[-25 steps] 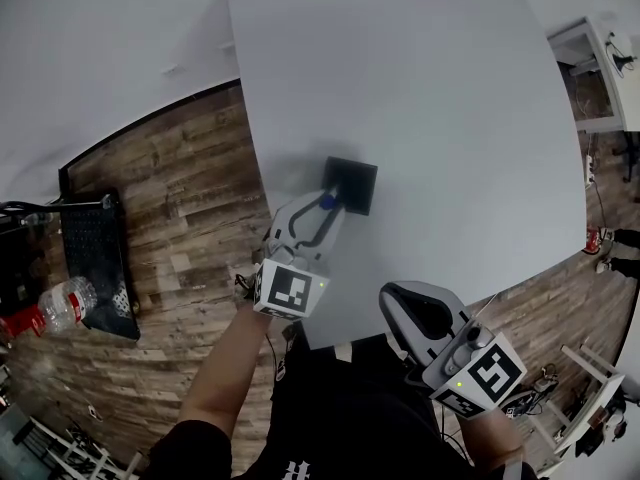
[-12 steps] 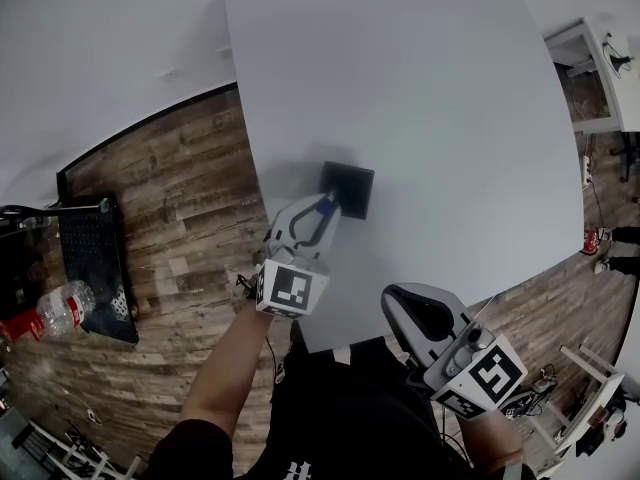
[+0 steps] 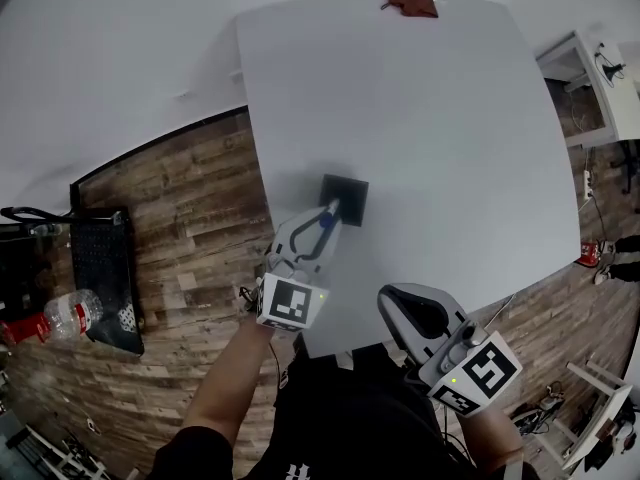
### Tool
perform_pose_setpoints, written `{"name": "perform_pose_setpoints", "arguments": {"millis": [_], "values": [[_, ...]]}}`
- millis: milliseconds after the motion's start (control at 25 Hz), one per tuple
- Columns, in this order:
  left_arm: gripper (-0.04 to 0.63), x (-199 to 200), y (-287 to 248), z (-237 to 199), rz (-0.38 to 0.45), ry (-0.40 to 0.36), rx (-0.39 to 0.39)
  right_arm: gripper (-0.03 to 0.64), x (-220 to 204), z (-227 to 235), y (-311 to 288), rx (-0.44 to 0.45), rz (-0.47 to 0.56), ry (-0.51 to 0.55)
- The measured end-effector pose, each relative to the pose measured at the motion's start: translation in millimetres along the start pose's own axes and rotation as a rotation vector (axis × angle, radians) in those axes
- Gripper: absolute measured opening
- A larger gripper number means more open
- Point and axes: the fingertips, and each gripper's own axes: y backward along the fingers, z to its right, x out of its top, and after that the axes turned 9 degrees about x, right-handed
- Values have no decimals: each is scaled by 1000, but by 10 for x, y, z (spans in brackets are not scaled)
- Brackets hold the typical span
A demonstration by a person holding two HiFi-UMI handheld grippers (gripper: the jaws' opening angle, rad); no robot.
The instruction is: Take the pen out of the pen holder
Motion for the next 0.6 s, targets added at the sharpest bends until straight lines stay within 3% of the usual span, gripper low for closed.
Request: {"name": "perform_pose_setpoints", "arguments": {"millis": [600], "values": [[74,745,448,84,90,-56,46,17,383,-209,201,54,59,117]]}}
